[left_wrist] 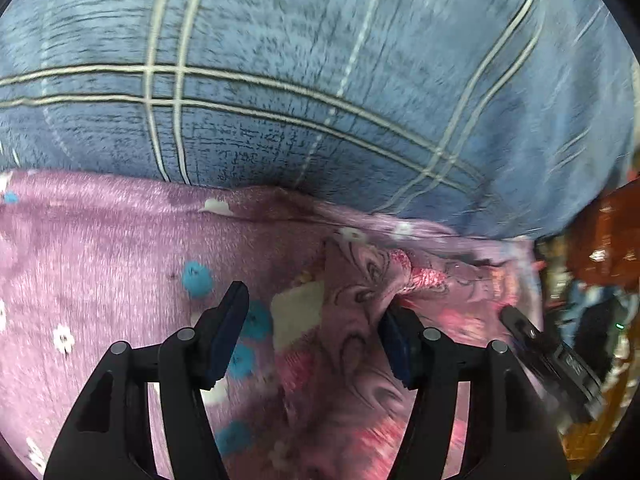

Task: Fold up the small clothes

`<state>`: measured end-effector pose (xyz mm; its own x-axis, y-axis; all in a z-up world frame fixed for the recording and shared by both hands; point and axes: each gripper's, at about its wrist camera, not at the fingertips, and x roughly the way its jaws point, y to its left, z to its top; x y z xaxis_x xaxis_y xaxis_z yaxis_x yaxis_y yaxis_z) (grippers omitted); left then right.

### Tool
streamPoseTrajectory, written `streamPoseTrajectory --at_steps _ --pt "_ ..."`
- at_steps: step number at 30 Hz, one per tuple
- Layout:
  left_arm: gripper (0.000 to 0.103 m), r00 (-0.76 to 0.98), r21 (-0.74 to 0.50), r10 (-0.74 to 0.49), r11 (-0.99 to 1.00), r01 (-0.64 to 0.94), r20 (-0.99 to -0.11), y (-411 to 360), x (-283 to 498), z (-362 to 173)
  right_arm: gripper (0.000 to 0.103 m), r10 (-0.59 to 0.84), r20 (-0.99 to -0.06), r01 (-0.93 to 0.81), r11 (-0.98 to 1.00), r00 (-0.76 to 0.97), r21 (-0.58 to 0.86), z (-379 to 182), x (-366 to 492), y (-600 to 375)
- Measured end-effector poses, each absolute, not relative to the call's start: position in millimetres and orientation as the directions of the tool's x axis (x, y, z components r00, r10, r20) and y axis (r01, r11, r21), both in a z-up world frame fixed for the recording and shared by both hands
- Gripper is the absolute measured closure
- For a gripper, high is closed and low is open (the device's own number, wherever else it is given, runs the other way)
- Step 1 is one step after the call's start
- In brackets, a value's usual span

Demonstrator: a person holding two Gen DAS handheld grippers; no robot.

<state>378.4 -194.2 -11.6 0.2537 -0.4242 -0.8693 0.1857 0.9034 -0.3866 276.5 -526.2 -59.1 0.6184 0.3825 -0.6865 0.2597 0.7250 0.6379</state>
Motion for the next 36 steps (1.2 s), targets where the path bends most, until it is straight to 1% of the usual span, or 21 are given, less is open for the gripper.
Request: streamPoseTrajectory --at_steps 2,3,5,6,7,9,11,13,16,18,19,21,23,25,26,28,29,30,32,35,36 --pt "0.04 0.256 -0.395 -0.437 0.897 0.2 -0.862 -194.7 368.8 -8.1 0.064 0.385 -0.652 0.243 0.709 0.654 0.662 -51.1 274.2 -529.5" --pt "0.04 0.258 -0.368 -0.416 0.905 0.214 -0.872 -197.7 364.8 -9.0 0.062 0.387 -0.637 0.231 0.705 0.667 0.671 -49.6 274.5 -528.1" --pt "0.039 0.256 -0.235 -0.299 0.938 0.253 -0.919 -212.8 355.6 -17.9 0.063 0.356 -0.668 0.233 0.745 0.653 0.625 -52.2 283.2 -517.0" --pt "0.039 0.253 -0.213 -0.28 0.942 0.26 -0.926 -216.5 353.7 -20.5 0.072 0.317 -0.722 0.26 0.784 0.615 0.564 -58.1 289.9 -509.4" --pt "0.039 0.256 -0.214 -0.278 0.944 0.252 -0.926 -217.2 352.2 -19.6 0.076 0.278 -0.775 0.28 0.82 0.568 0.5 -64.3 296.2 -502.3" --pt "0.04 0.236 -0.285 -0.337 0.931 0.228 -0.912 -207.6 343.4 -11.2 0.078 0.243 -0.76 0.285 0.824 0.603 0.49 -55.3 287.9 -502.6" --pt "0.04 0.201 -0.357 -0.405 0.904 0.236 -0.892 -190.0 325.7 -3.6 0.072 0.254 -0.721 0.277 0.801 0.645 0.53 -40.7 268.1 -511.0" --pt "0.039 0.172 -0.415 -0.466 0.871 0.262 -0.868 -180.9 304.8 1.2 0.069 0.329 -0.678 0.218 0.779 0.658 0.589 -32.7 244.4 -516.7" --pt "0.027 0.092 -0.511 -0.553 0.812 0.282 -0.828 -174.1 266.1 -12.7 0.061 0.451 -0.639 0.153 0.732 0.623 0.664 -39.7 216.9 -515.2" --pt "0.027 0.034 -0.544 -0.572 0.795 0.269 -0.82 -178.1 251.3 -25.9 0.058 0.467 -0.653 0.153 0.732 0.596 0.664 -54.1 205.2 -503.7" --pt "0.028 0.007 -0.55 -0.57 0.795 0.257 -0.822 -180.2 243.3 -30.2 0.059 0.47 -0.661 0.157 0.734 0.585 0.66 -59.9 205.9 -503.3" --pt "0.037 0.005 -0.552 -0.575 0.788 0.271 -0.818 -180.4 219.7 -32.6 0.085 0.452 -0.656 0.153 0.743 0.604 0.652 -63.5 194.8 -498.2" --pt "0.037 0.067 -0.508 -0.548 0.809 0.294 -0.834 -166.1 209.1 -21.7 0.089 0.467 -0.58 0.091 0.721 0.668 0.686 -48.1 178.7 -490.6" --pt "0.037 0.118 -0.404 -0.451 0.868 0.29 -0.885 -164.0 209.5 -26.8 0.089 0.479 -0.519 0.059 0.692 0.708 0.719 -44.8 159.3 -493.0" --pt "0.039 0.11 -0.401 -0.447 0.868 0.291 -0.888 -167.5 211.0 -32.3 0.089 0.456 -0.537 0.082 0.704 0.71 0.706 -49.1 155.6 -493.3" --pt "0.041 0.103 -0.413 -0.451 0.872 0.264 -0.886 -161.3 209.6 -25.8 0.089 0.379 -0.658 0.175 0.769 0.651 0.615 -67.3 161.5 -490.5" --pt "0.043 0.094 -0.445 -0.48 0.859 0.254 -0.872 -155.6 206.9 -19.9 0.089 0.399 -0.648 0.179 0.747 0.649 0.64 -71.2 160.3 -496.3" --pt "0.043 0.089 -0.472 -0.508 0.842 0.261 -0.857 -152.3 203.1 -16.1 0.082 0.416 -0.622 0.183 0.716 0.663 0.674 -67.6 155.2 -500.5" --pt "0.042 0.102 -0.474 -0.516 0.836 0.277 -0.851 -147.7 194.5 -7.5 0.08 0.443 -0.576 0.165 0.677 0.687 0.718 -57.3 142.1 -505.8" --pt "0.037 0.115 -0.434 -0.485 0.848 0.304 -0.867 -152.3 185.4 -12.2 0.063 0.452 -0.568 0.127 0.696 0.687 0.707 -51.2 115.1 -502.8" --pt "0.037 0.107 -0.41 -0.459 0.859 0.306 -0.882 -160.8 184.5 -19.5 0.07 0.449 -0.572 0.121 0.705 0.686 0.699 -52.7 108.2 -497.0"
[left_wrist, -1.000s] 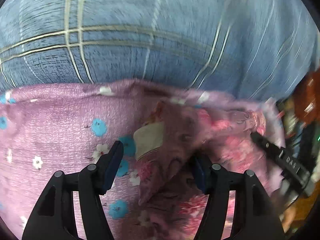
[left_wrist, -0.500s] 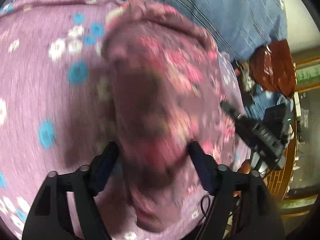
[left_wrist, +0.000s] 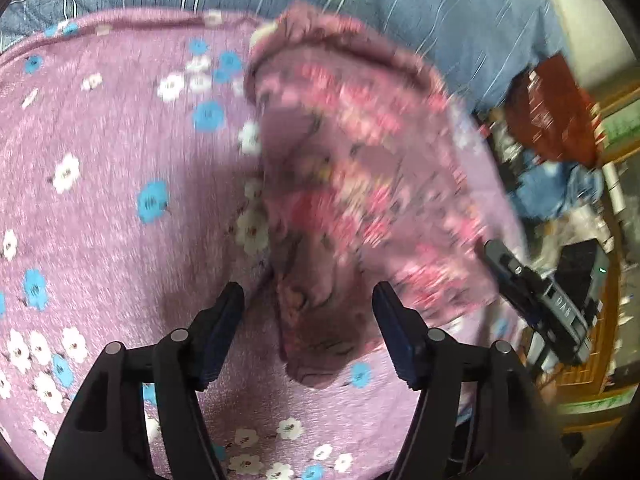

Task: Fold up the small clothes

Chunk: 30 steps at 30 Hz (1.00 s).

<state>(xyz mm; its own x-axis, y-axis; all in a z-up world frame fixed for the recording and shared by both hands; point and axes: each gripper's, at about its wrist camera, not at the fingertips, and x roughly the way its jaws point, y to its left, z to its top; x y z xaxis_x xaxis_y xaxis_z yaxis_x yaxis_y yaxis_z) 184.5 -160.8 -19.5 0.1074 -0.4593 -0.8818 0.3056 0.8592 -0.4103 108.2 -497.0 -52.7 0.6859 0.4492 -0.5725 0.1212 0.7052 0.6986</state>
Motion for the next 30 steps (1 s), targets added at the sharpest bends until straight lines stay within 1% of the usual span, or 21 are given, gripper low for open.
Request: streamPoseTrajectory --at_steps 1,2,3,4,5,7,8,10,11,12,14,16,18,19,20,21,23,25,28,29,30 --pt "0.037 0.098 -0.369 -0.418 0.873 0.318 -0.903 -164.3 177.4 -28.4 0.079 0.414 -0.609 0.134 0.744 0.677 0.654 -56.9 102.9 -490.5" --pt "0.037 0.124 -0.329 -0.391 0.878 0.349 -0.912 -163.7 171.6 -30.6 0.101 0.354 -0.668 0.153 0.804 0.654 0.575 -64.5 100.6 -484.1" --pt "0.037 0.151 -0.297 -0.374 0.878 0.374 -0.915 -167.2 166.6 -27.3 0.101 0.333 -0.69 0.149 0.829 0.642 0.539 -70.4 97.5 -483.8" --pt "0.037 0.165 -0.25 -0.339 0.88 0.404 -0.926 -171.0 160.6 -23.3 0.101 0.327 -0.677 0.141 0.831 0.659 0.539 -71.0 93.7 -483.6" --pt "0.037 0.159 -0.239 -0.33 0.876 0.42 -0.93 -172.0 158.0 -21.8 0.101 0.323 -0.682 0.149 0.831 0.656 0.536 -69.2 90.3 -485.7" --pt "0.037 0.13 -0.277 -0.366 0.854 0.441 -0.921 -170.4 155.3 -14.9 0.093 0.326 -0.682 0.16 0.822 0.655 0.547 -60.0 92.6 -489.0" --pt "0.037 0.12 -0.323 -0.412 0.837 0.441 -0.903 -162.0 155.3 -7.6 0.091 0.331 -0.664 0.162 0.808 0.67 0.566 -52.4 94.1 -493.1" --pt "0.037 0.146 -0.385 -0.48 0.821 0.422 -0.865 -146.4 160.8 7.6 0.083 0.349 -0.606 0.157 0.764 0.715 0.626 -39.3 97.7 -507.6" --pt "0.035 0.162 -0.397 -0.494 0.82 0.412 -0.854 -143.6 165.3 12.7 0.067 0.354 -0.583 0.16 0.742 0.731 0.651 -36.8 99.1 -514.1" --pt "0.031 0.175 -0.405 -0.502 0.822 0.4 -0.847 -141.0 171.0 15.3 0.05 0.35 -0.565 0.174 0.718 0.747 0.674 -35.2 103.2 -521.1" --pt "0.025 0.194 -0.434 -0.521 0.826 0.36 -0.831 -134.8 188.8 17.0 0.04 0.351 -0.554 0.192 0.69 0.755 0.698 -38.9 115.2 -529.1" --pt "0.025 0.179 -0.461 -0.532 0.826 0.323 -0.828 -135.5 208.1 9.4 0.04 0.367 -0.567 0.217 0.667 0.737 0.713 -52.2 136.2 -532.0" --pt "0.025 0.138 -0.499 -0.543 0.826 0.261 -0.828 -139.8 226.9 -5.6 0.04 0.398 -0.561 0.232 0.626 0.725 0.745 -67.6 152.8 -531.0" --pt "0.025 0.117 -0.523 -0.556 0.821 0.227 -0.823 -139.8 235.1 -12.5 0.042 0.429 -0.555 0.243 0.591 0.712 0.769 -80.0 162.6 -530.2" --pt "0.025 0.095 -0.548 -0.572 0.814 0.191 -0.815 -139.4 242.1 -19.8 0.043 0.437 -0.534 0.221 0.587 0.724 0.779 -81.7 166.1 -528.3" --pt "0.025 0.079 -0.565 -0.583 0.807 0.172 -0.809 -142.3 245.0 -24.4 0.04 0.449 -0.504 0.176 0.593 0.738 0.786 -78.8 167.2 -524.4" --pt "0.025 0.061 -0.585 -0.598 0.797 0.152 -0.799 -148.7 249.4 -32.7 0.04 0.537 -0.437 0.065 0.575 0.722 0.815 -78.9 172.4 -509.5" --pt "0.021 0.082 -0.586 -0.603 0.793 0.163 -0.793 -154.0 252.5 -33.5 0.041 0.51 -0.433 0.029 0.623 0.743 0.782 -78.7 169.1 -501.0" --pt "0.021 0.144 -0.571 -0.593 0.804 0.166 -0.792 -162.2 255.2 -32.2 0.053 0.489 -0.464 0.04 0.655 0.738 0.755 -79.1 171.3 -500.7" --pt "0.023 0.165 -0.563 -0.585 0.81 0.163 -0.794 -165.2 254.0 -32.6 0.065 0.475 -0.481 0.056 0.666 0.737 0.744 -80.5 173.5 -502.0" --pt "0.028 0.181 -0.55 -0.574 0.818 0.171 -0.798 -169.2 253.1 -31.6 0.072 0.461 -0.499 0.074 0.676 0.734 0.733 -82.8 174.2 -502.8"
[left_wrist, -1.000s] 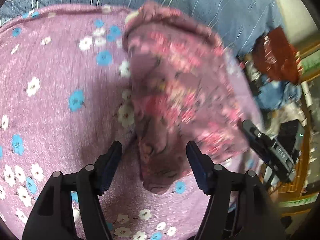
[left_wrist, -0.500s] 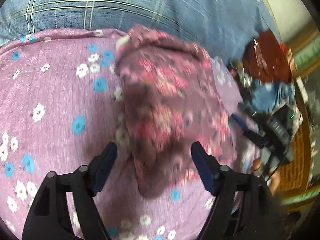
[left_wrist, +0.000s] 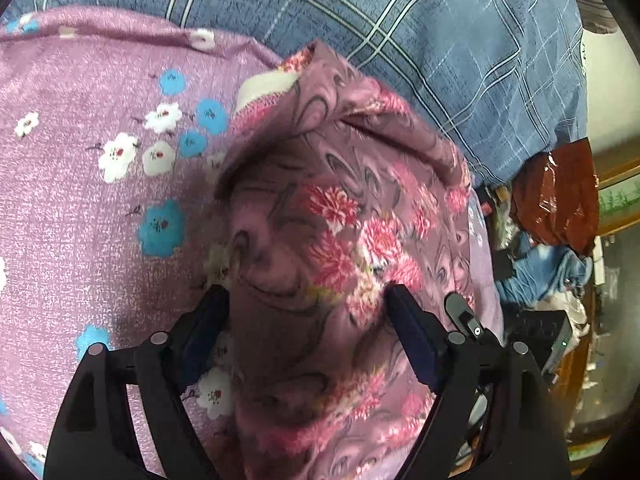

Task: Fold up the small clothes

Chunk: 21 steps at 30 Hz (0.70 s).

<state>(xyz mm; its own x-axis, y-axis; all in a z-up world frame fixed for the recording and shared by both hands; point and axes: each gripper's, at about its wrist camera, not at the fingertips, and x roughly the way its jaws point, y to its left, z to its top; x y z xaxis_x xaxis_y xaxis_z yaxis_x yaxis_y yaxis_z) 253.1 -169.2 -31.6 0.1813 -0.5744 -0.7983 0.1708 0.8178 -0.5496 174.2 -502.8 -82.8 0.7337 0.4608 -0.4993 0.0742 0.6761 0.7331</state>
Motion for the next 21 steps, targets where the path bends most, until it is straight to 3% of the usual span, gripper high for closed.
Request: streamPoseTrajectory --at_steps 1,6,14,21 --pt "0.047 0.198 -0.517 -0.553 0.831 0.205 -0.809 -174.4 249.1 -27.9 0.073 0.461 -0.503 0.075 0.679 0.731 0.73 -85.3 173.8 -504.0" --pt "0.07 0.285 -0.411 -0.474 0.875 0.256 -0.833 -195.7 243.0 -12.0 0.079 0.387 -0.52 0.06 0.757 0.762 0.651 -67.3 168.0 -492.1" --pt "0.072 0.321 -0.393 -0.448 0.892 0.224 -0.835 -175.8 213.7 9.2 0.08 0.339 -0.5 0.013 0.817 0.797 0.576 -38.8 151.8 -469.6" --pt "0.072 0.36 -0.4 -0.436 0.9 0.174 -0.825 -126.5 175.1 22.0 0.08 0.382 -0.493 -0.072 0.84 0.782 0.538 -20.9 128.8 -431.3"
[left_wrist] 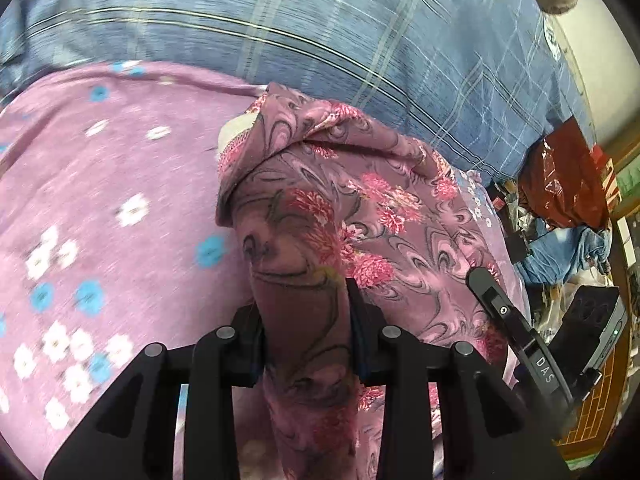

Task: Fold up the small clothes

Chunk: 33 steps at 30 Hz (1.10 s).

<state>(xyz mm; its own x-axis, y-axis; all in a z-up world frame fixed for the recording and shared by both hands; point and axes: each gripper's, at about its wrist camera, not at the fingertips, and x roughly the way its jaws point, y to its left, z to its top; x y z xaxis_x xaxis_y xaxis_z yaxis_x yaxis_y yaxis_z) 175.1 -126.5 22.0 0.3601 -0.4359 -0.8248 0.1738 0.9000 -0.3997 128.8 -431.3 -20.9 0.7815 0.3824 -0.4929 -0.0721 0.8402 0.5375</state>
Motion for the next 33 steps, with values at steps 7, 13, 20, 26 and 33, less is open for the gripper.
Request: streamPoseTrajectory --at_steps 7,13,20,26,33 --pt "0.071 0.395 -0.383 -0.398 0.916 0.121 -0.828 -60.8 130.9 12.5 0.08 0.481 -0.48 -0.167 0.812 0.733 0.559 -21.6 87.5 -368.8" --pt "0.05 0.374 -0.434 -0.426 0.898 0.068 -0.824 -27.9 118.5 -29.9 0.075 0.441 -0.638 -0.11 0.865 0.632 0.489 -55.9 77.3 -334.5" --pt "0.051 0.493 -0.468 -0.487 0.867 0.172 -0.721 -17.7 128.4 12.4 0.071 0.42 -0.573 -0.055 0.836 0.703 0.546 -44.2 67.8 -367.3" --pt "0.051 0.501 -0.35 -0.397 0.917 0.19 -0.769 -48.1 191.0 -0.3 0.072 0.517 -0.477 -0.142 0.769 0.711 0.623 -21.4 109.7 -362.1" --pt "0.039 0.482 -0.475 -0.459 0.875 0.098 -0.746 -31.2 230.9 -44.9 0.082 0.506 -0.61 -0.034 0.786 0.61 0.618 -66.5 191.8 -336.5"
